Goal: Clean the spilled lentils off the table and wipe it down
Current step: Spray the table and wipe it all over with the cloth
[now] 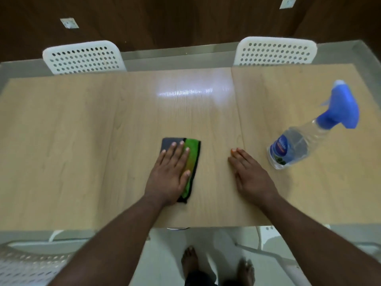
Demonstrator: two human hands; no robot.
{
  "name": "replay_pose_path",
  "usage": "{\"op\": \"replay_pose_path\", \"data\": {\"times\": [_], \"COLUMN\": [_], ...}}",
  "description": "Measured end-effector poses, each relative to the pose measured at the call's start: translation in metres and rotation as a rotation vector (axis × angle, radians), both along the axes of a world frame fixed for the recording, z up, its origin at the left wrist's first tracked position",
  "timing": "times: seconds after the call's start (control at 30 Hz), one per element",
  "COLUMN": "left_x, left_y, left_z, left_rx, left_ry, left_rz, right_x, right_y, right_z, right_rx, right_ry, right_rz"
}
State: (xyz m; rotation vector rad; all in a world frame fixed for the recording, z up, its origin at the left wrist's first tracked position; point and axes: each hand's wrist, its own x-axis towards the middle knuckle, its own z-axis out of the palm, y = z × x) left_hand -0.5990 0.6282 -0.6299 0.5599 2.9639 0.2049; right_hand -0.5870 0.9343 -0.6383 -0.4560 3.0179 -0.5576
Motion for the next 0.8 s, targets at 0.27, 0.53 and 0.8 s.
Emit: {"op": "replay_pose_path", "data": {"times": [0.27, 0.53, 0.8], "left_x": [-0.052, 0.088, 0.066], "left_y": [0.099, 0.139, 0.081], "left_z": [-0.004, -0.006, -0.016], "left_rx": [-0.026, 0.021, -0.03], "left_ry": [0.053, 0.036, 0.065], "left_rz": [0.329, 0.055, 0.274], "right_x": [0.011, 0.012, 0.009], "right_y": [0.011, 0.016, 0.016], "right_z": [-0.017, -0.009, -0.009], "right_rx": [-0.185, -0.294, -0.378], "right_ry": [0.096, 0.045, 0.031], "right_rz": [-0.091, -0.184, -0.224]}}
